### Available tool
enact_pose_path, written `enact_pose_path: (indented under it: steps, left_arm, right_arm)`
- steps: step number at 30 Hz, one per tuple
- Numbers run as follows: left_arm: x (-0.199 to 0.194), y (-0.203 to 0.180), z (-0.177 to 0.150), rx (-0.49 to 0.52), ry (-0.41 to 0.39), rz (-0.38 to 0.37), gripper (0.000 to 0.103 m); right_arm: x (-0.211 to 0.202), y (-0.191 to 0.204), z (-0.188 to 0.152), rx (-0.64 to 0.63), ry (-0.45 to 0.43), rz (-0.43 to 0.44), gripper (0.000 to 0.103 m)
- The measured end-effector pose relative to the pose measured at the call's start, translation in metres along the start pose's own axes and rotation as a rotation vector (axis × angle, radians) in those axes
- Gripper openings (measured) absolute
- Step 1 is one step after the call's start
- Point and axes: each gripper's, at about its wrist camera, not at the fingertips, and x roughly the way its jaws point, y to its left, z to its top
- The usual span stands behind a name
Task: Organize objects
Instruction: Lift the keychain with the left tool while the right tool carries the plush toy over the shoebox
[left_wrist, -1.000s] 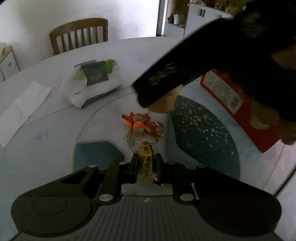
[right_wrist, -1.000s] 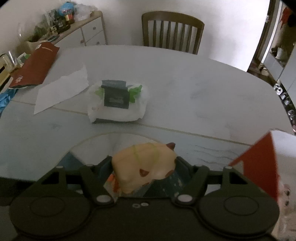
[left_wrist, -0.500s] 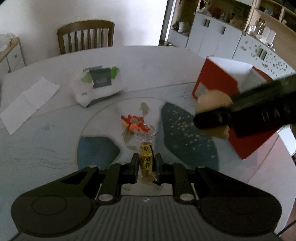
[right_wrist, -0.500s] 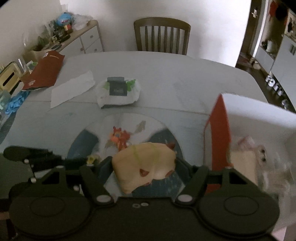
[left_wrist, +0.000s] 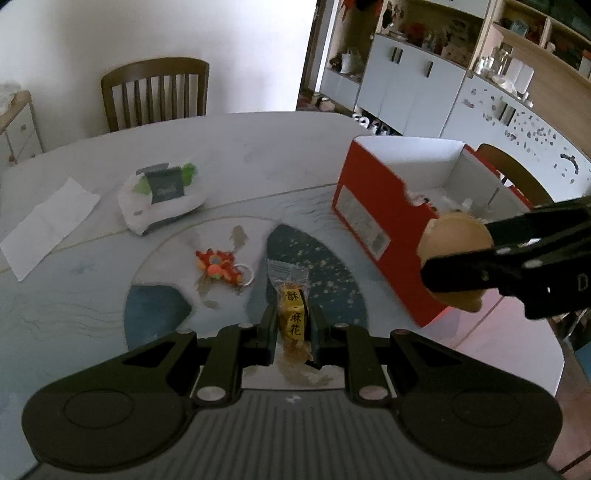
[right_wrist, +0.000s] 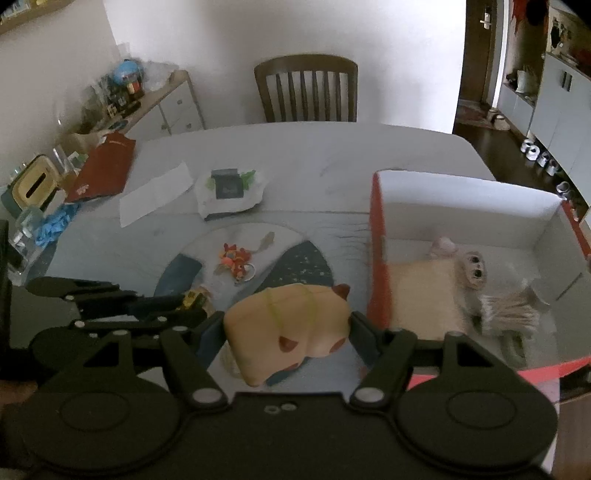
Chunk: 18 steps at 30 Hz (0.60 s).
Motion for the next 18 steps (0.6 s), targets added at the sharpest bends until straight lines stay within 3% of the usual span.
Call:
enact_pose_path:
  steps: [9, 18]
  left_arm:
    - [-0.009, -0.046, 0.018, 0.023, -0.039, -0.008, 0.017]
    - [0.005, -0.097, 0.039, 0.049, -0.053, -0.017, 0.017]
  right_arm:
    - [-0.029, -0.042, -0.012, 0.009, -0.039, 0.004, 0.070]
    - [-0.044, -0.102, -0.020, 0.041, -0.058, -0.024, 0.070]
